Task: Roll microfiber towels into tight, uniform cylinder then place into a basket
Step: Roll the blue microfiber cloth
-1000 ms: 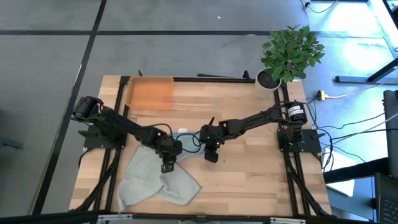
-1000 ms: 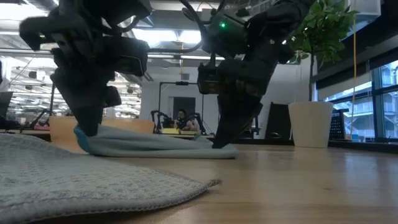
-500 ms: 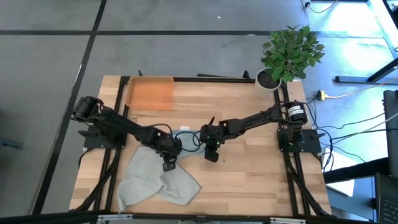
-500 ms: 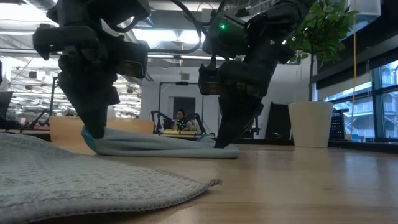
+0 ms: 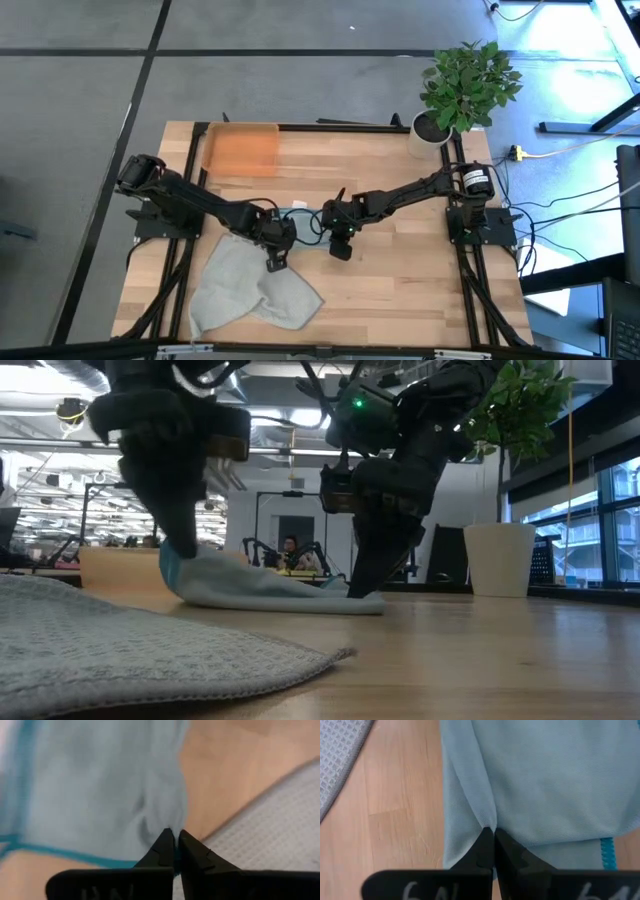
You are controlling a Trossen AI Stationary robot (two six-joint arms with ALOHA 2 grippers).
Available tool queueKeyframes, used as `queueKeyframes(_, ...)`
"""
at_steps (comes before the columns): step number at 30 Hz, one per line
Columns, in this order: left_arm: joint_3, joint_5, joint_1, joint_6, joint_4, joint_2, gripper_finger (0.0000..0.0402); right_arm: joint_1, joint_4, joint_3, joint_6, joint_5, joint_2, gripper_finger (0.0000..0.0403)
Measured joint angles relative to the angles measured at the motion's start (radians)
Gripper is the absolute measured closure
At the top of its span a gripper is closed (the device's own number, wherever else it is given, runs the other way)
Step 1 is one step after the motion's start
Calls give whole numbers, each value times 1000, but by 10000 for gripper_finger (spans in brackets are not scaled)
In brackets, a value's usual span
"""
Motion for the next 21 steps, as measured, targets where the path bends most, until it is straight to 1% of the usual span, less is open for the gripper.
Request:
queueKeyframes(3,42,-69,6,-15,-111,0,401,0,-2,0,0,-2,0,399)
queueKeyframes(6,54,-75,23,-48,-154,-1,401,0,-2,0,0,-3,0,399)
queueKeyframes(11,25,-36,69,-55,-149,2,401,0,2,1,0,-1,0,399)
queueKeyframes(15,4,-26,110,-70,-142,5,401,0,5,2,0,5,1,399)
queueKeyframes(21,-18,-2,159,-53,-119,5,401,0,5,2,0,5,1,399)
